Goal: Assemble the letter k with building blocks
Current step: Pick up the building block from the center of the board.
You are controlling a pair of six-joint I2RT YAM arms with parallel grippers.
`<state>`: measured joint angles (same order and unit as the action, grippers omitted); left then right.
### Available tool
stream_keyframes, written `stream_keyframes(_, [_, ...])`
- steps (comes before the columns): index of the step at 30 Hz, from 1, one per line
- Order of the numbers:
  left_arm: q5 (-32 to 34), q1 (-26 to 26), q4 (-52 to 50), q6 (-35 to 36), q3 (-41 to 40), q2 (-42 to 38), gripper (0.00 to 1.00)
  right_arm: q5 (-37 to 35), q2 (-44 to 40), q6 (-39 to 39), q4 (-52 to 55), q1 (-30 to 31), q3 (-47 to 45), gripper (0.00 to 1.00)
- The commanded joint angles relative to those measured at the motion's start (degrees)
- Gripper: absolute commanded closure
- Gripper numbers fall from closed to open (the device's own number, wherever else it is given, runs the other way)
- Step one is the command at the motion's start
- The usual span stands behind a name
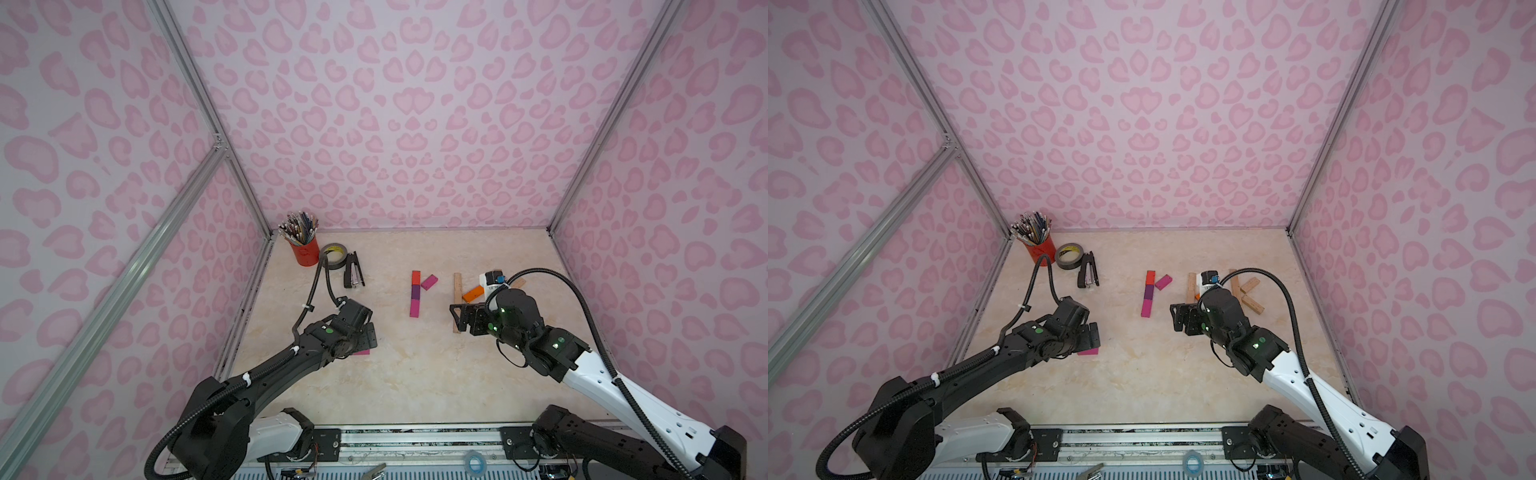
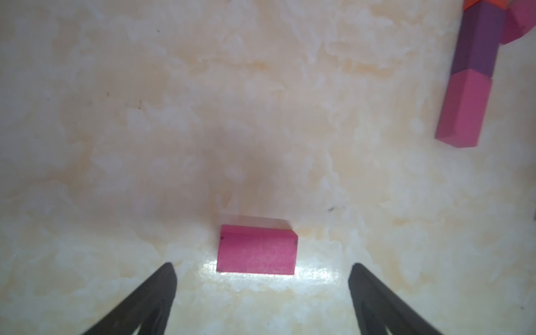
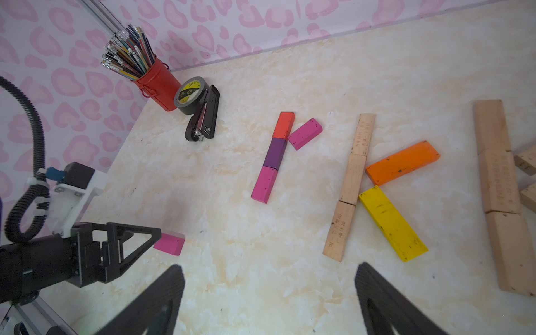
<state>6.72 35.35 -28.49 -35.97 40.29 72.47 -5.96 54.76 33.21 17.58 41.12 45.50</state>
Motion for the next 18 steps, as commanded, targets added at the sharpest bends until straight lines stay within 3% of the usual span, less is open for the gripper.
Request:
stream_keyframes(1, [1.75,0.14,1.46,0.01,-0.61,2.79,0.04,0.42,0.06,0.01,-1.23,-0.02,-0.23,0.07])
stream_keyframes(10, [-0.83,0.32,4.41,2.82,-0.81,9.09,0.12,-0.24,-0.26,0.19,-0.82,-0.03,-0.32,0.07])
stream_keyframes(18, [-1.65,0.68,5.37,3.7,-1.14,11.9,0.33,-0.55,-0.47,0.44,-0.65,-0.06,-0.64,0.07])
